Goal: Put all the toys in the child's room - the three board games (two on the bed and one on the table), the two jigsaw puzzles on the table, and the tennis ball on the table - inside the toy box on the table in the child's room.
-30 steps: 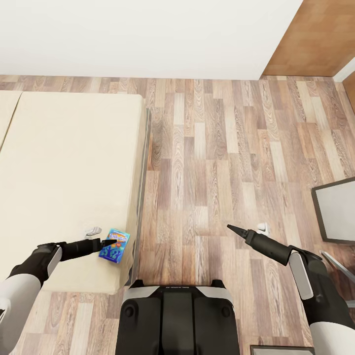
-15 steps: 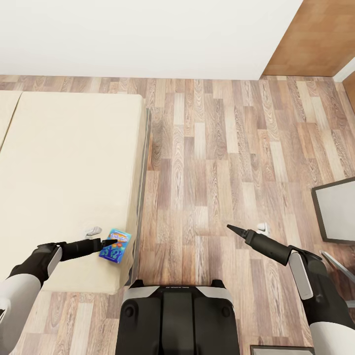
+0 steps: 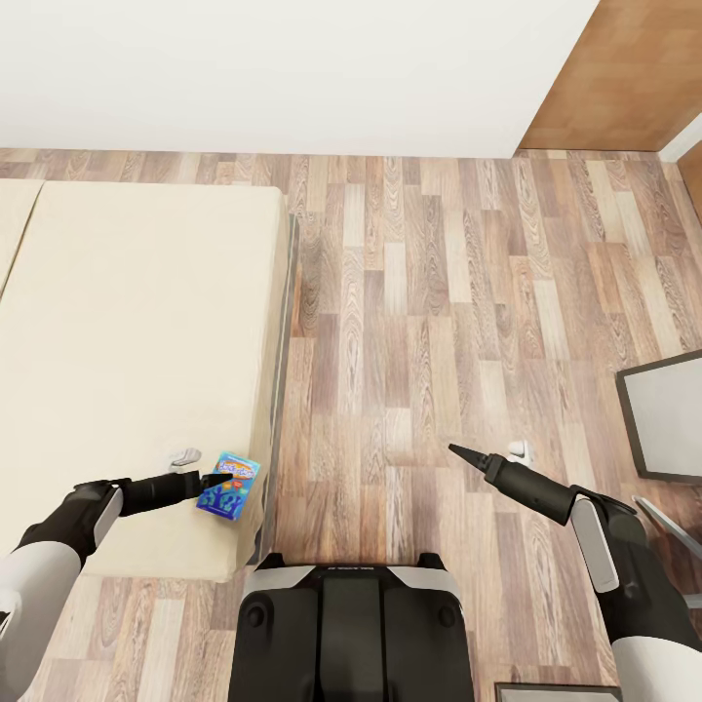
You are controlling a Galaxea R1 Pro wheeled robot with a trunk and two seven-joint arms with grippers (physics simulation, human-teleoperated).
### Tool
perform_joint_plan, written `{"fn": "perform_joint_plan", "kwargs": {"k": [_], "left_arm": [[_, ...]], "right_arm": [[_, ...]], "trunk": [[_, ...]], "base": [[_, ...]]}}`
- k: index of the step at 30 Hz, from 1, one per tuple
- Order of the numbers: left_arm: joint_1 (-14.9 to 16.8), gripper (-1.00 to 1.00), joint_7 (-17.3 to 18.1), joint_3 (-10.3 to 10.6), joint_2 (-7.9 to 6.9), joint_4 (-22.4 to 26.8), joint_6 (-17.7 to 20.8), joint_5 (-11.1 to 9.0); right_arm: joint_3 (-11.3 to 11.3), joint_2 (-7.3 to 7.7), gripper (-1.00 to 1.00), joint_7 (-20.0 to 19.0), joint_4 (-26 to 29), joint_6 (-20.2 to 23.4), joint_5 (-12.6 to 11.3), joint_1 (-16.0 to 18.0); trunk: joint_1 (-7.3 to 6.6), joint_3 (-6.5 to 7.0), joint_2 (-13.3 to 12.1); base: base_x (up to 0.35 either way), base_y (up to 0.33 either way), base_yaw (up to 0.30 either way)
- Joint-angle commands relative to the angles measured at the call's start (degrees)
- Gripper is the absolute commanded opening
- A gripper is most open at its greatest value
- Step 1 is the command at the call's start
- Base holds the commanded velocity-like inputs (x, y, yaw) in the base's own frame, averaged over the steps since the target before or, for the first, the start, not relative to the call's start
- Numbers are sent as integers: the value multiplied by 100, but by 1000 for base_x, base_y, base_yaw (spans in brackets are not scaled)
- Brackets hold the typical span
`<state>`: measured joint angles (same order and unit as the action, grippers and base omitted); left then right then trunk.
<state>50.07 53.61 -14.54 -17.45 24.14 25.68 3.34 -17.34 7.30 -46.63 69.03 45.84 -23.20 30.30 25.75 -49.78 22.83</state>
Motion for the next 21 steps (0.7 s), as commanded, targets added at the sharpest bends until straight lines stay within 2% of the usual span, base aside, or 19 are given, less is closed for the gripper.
{"fn": "perform_joint_plan", "kwargs": {"k": [1,21], "left_arm": [[3,100,36,-45,3,3,52,32],[3,100,53,-40,11,3,51,26]], "right_arm": [[-6,0,100,-12,2,31,-9,2],[-6,8,100,-21,29,31,-9,2]], "trunk": [[3,-6,9],[3,-6,9]], "base": [[0,0,0],[0,0,0]]}}
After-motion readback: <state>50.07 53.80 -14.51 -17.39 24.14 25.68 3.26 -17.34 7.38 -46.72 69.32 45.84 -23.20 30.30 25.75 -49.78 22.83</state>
